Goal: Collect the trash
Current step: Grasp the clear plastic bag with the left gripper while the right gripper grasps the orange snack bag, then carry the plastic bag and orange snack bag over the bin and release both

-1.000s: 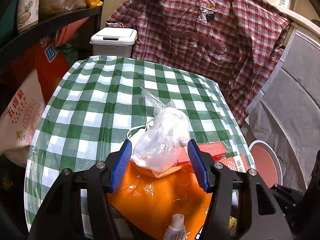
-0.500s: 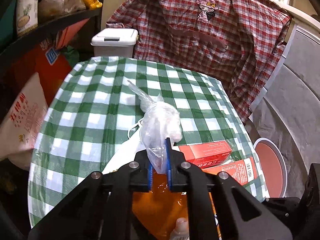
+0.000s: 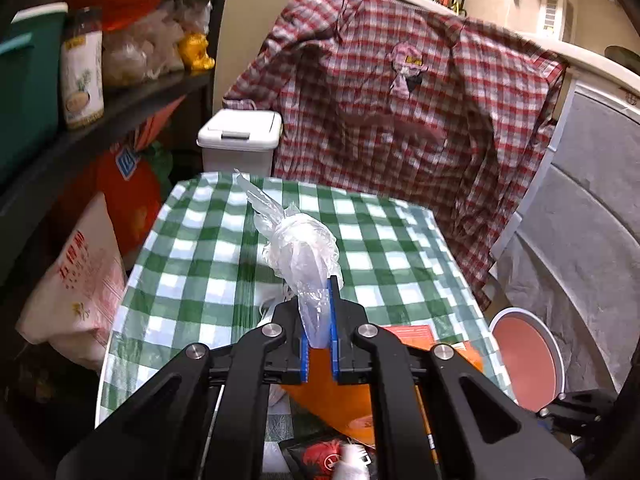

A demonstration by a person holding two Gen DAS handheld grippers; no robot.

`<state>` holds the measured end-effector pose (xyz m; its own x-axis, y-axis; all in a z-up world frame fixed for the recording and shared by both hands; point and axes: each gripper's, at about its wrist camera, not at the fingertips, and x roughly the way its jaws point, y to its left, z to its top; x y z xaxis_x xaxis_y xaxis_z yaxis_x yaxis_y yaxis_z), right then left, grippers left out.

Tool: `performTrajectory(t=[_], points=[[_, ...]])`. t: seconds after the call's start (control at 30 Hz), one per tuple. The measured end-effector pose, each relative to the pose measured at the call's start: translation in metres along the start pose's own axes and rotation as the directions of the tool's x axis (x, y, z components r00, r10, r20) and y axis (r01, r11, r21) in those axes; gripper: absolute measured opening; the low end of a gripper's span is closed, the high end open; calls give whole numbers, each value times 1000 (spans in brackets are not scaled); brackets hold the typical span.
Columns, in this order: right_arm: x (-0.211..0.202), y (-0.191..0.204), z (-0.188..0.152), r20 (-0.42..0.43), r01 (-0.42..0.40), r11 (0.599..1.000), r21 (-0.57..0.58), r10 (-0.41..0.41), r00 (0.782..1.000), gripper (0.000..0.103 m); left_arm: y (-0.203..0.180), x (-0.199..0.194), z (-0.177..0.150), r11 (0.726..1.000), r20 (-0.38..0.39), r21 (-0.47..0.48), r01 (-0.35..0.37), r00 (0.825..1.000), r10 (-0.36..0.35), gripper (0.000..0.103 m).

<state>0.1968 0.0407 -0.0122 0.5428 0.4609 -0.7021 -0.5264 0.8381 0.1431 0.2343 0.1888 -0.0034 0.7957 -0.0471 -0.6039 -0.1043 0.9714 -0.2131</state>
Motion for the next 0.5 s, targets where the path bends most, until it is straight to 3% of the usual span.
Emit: performTrajectory(t=[0.5], points=[[-70, -11, 1, 136, 74, 997, 12, -75, 988, 0, -11, -60, 8, 1000, 101, -7, -7, 995, 8, 6]])
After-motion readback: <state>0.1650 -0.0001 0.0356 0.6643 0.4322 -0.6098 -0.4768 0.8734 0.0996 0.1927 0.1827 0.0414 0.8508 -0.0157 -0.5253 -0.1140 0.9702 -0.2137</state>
